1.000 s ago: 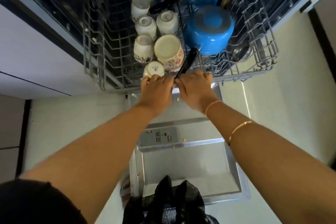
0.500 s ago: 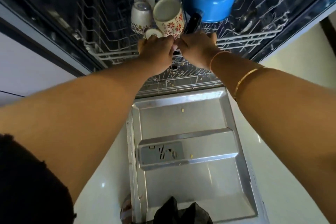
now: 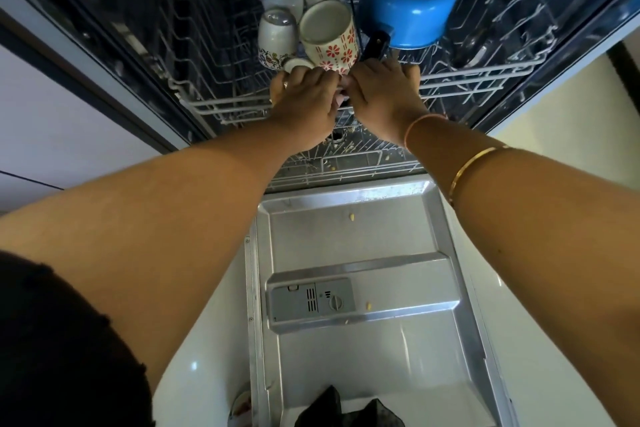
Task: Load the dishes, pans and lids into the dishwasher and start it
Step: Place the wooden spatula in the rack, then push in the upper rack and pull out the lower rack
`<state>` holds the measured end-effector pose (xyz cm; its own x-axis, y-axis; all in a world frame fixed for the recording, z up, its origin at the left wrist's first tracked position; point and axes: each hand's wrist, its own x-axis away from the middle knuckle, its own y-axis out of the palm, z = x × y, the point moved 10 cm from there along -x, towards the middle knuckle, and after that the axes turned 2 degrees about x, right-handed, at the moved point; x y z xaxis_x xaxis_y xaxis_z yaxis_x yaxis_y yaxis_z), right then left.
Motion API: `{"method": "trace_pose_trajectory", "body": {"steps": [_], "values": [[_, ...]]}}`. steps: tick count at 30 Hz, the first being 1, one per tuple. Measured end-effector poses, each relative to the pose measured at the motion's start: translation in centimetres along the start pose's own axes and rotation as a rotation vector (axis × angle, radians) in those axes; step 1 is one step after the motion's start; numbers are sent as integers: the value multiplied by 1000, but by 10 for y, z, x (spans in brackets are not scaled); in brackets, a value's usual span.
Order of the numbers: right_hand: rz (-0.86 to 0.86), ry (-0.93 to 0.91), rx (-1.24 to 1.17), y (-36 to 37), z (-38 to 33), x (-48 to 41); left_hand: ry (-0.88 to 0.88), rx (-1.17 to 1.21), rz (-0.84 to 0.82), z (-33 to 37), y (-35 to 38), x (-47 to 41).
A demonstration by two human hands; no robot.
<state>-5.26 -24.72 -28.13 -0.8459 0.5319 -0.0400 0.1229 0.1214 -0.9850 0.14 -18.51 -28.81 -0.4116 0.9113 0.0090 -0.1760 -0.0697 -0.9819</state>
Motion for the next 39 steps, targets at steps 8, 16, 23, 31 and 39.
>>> {"method": "trace_pose_trajectory", "body": {"steps": [8,16,23,31,39], "values": [[97,-97,228,34,-6,58,183,-304,110,14,44,57],[-415,-59,282,124,7,93,92,-289,-315,2,124,88],[-541,20,252,186,25,64,-179,-136,-456,-10,175,53],[-644,35,228,234,37,61,-165,-19,-534,-4,222,31],[-503,121,123,221,35,43,-215,62,-499,-15,226,24]]}}
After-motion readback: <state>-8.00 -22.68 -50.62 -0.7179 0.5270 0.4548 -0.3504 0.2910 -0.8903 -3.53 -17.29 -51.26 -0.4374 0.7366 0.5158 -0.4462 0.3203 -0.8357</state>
